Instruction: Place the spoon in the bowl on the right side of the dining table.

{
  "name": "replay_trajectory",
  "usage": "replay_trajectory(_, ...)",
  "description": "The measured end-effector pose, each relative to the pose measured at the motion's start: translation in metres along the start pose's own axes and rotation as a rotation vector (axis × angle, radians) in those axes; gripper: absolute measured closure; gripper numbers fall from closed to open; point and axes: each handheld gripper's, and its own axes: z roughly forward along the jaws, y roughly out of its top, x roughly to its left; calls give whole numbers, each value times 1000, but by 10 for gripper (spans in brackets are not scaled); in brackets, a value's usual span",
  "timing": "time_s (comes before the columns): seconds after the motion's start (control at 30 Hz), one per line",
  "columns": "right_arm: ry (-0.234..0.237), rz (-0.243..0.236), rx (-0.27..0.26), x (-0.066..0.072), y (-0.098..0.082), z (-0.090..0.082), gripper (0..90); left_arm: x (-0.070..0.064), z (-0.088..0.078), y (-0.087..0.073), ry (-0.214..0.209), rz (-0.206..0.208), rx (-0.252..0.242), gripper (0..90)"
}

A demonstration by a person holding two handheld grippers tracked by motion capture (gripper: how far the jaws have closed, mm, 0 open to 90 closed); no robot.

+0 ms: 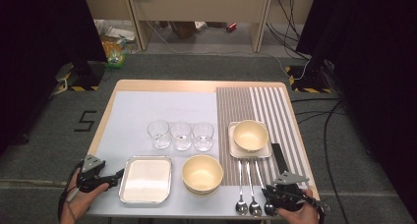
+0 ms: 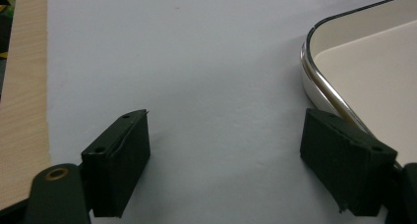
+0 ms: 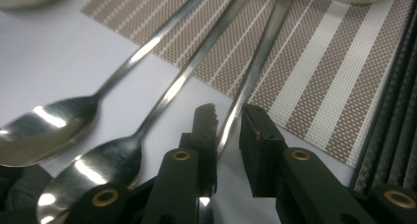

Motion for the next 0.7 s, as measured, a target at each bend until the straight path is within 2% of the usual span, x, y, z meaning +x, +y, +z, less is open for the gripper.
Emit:
replay_trajectory(0.17,-45,-33,9,7,0,1,786,0,0,0,4,1,-2,180)
replay_trajectory(0.2,-40,-46,13,7,1,1,820,0,0,0,3,1,-1,179)
replay_trajectory(0.27,-29,-50,27,7,3,1,827,0,0,0,4,1,-1,180)
replay_trajectory(0.5,59,20,23,-9,6,-4,866,0,0,0,3,0,-1,180)
replay_trajectory(0.57,66,26,24,-11,6,-4,869,0,0,0,-1,0,2,180)
replay_trajectory(0.67,108,63,28,-20,8,-6,877,-1,0,0,4,2,-4,181)
replay_trajectory(0.7,108,63,28,-20,8,-6,877,-1,0,0,4,2,-4,181)
